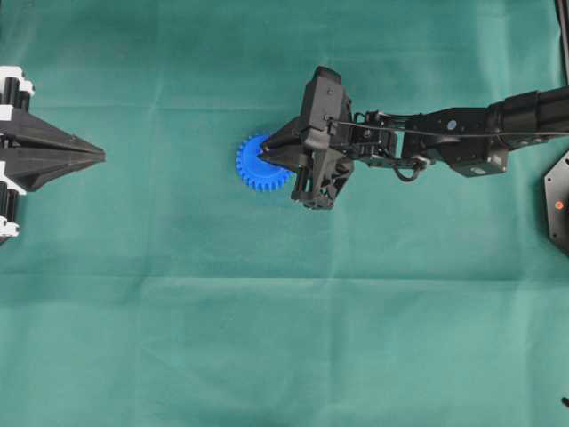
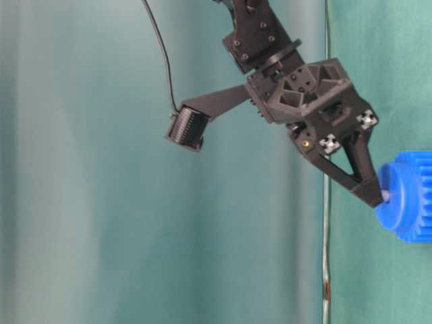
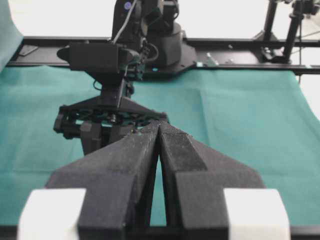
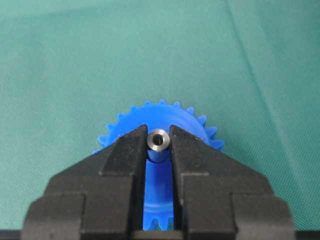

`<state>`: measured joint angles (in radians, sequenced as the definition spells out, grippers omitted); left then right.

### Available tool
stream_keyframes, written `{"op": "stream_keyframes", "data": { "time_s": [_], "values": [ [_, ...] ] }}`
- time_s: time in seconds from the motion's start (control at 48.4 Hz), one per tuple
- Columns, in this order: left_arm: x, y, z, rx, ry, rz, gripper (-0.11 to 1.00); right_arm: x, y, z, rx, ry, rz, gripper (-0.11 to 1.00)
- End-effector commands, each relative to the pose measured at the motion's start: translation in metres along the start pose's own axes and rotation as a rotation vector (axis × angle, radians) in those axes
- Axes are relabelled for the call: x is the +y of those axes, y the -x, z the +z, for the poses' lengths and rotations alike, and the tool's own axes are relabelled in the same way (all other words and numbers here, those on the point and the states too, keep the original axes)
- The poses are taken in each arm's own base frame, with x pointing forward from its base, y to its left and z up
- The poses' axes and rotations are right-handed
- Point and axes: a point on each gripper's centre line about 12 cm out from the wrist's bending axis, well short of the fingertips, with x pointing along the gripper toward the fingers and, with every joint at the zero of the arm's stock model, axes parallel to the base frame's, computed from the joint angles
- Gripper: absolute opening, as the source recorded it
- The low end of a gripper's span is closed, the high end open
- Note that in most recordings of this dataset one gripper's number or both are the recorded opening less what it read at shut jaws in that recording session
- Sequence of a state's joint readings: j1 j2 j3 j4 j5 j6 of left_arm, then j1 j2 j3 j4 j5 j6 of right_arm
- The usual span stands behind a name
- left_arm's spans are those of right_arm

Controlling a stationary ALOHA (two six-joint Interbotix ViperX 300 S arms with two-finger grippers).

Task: Insert the shaft placed at a random location into the center hole of the medium gear at another random location.
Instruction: 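Lower the shaft into the gear's center hole with the right gripper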

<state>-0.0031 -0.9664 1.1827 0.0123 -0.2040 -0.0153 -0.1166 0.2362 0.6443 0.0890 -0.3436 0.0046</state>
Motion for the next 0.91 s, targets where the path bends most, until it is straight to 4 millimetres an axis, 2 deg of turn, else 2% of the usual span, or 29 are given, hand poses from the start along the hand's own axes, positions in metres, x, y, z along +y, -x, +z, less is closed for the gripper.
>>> {"op": "stream_keyframes", "data": {
  "time_s": [0.0,0.889],
  "values": [
    [-0.0001,-0.0026,0.0092,-0.021,-0.002,0.000,0.00,0.0012,0.0008,0.0159,-0.050,-0.003,0.003,0.14],
    [-0.0004,-0.0029,0.0085,-0.017,-0.002,-0.002,0.00,0.0050,-0.0005,0.0141,-0.047,0.001,0.010,0.14]
  ]
}}
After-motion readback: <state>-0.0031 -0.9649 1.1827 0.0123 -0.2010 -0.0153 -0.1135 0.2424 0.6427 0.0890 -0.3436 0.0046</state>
